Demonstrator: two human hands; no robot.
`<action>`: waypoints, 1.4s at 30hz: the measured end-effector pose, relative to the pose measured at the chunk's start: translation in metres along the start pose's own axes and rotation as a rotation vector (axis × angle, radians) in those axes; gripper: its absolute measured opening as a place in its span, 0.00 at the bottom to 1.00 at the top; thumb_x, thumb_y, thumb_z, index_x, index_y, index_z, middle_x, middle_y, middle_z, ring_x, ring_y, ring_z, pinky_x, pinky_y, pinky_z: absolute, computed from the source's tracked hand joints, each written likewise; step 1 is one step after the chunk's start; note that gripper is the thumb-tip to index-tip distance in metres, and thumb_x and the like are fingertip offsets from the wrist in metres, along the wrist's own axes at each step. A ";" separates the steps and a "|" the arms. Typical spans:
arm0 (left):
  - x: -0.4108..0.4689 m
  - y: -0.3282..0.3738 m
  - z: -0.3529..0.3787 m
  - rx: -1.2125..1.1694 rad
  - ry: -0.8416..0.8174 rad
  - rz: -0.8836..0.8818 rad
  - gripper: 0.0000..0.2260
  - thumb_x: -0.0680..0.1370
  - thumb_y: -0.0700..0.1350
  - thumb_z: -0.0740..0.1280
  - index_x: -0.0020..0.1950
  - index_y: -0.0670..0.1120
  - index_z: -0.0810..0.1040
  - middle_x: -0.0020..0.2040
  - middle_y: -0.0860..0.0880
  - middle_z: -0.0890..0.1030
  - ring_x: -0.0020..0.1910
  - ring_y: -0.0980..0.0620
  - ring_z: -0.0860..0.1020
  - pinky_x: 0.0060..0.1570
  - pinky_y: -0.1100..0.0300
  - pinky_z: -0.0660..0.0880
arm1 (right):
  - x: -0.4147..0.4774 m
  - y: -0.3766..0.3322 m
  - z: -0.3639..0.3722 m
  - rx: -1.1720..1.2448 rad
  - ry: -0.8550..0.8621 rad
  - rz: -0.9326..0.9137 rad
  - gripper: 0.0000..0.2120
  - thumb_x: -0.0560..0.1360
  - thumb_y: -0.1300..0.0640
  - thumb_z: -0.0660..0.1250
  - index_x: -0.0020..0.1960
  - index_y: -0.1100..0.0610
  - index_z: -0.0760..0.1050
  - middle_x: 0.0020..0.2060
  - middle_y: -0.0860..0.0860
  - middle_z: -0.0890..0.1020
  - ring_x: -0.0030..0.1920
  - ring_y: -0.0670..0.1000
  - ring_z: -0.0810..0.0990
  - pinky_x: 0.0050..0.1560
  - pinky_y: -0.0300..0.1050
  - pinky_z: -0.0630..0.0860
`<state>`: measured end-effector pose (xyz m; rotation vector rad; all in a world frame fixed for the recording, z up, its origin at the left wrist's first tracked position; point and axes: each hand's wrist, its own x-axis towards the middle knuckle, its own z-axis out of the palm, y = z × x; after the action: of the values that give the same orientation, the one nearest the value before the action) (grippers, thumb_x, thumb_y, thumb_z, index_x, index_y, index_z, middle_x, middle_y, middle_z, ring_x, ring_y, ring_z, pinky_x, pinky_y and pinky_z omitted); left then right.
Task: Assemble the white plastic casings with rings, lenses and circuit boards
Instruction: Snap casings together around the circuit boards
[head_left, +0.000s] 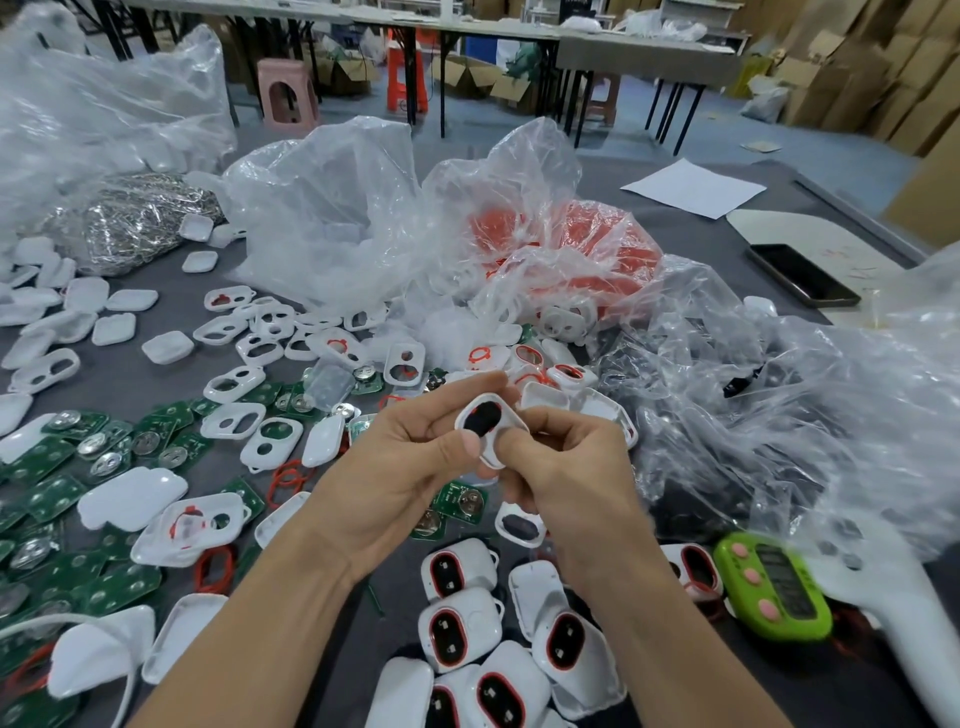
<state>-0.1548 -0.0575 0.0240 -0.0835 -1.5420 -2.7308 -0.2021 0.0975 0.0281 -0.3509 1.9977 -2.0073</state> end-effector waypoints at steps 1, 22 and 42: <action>0.001 -0.001 0.000 0.005 0.001 -0.002 0.30 0.65 0.50 0.84 0.66 0.46 0.83 0.63 0.42 0.83 0.60 0.47 0.82 0.56 0.58 0.79 | 0.000 0.000 0.000 -0.011 0.002 0.000 0.07 0.70 0.54 0.71 0.38 0.57 0.82 0.27 0.59 0.78 0.27 0.53 0.69 0.27 0.44 0.65; 0.002 -0.008 0.004 0.075 0.032 0.041 0.21 0.74 0.36 0.68 0.67 0.42 0.79 0.50 0.46 0.86 0.42 0.52 0.83 0.50 0.59 0.79 | -0.002 -0.007 0.006 0.326 -0.020 0.208 0.08 0.78 0.66 0.68 0.40 0.62 0.82 0.28 0.57 0.77 0.24 0.48 0.68 0.25 0.38 0.62; 0.002 -0.003 -0.001 -0.086 -0.003 0.103 0.25 0.65 0.44 0.84 0.61 0.45 0.85 0.46 0.45 0.86 0.32 0.52 0.77 0.35 0.59 0.78 | -0.011 -0.006 0.032 0.382 0.080 0.117 0.12 0.81 0.59 0.68 0.38 0.57 0.79 0.28 0.57 0.76 0.23 0.49 0.70 0.22 0.38 0.65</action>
<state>-0.1574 -0.0565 0.0211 -0.1623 -1.3792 -2.7174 -0.1798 0.0717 0.0350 -0.0678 1.5828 -2.2922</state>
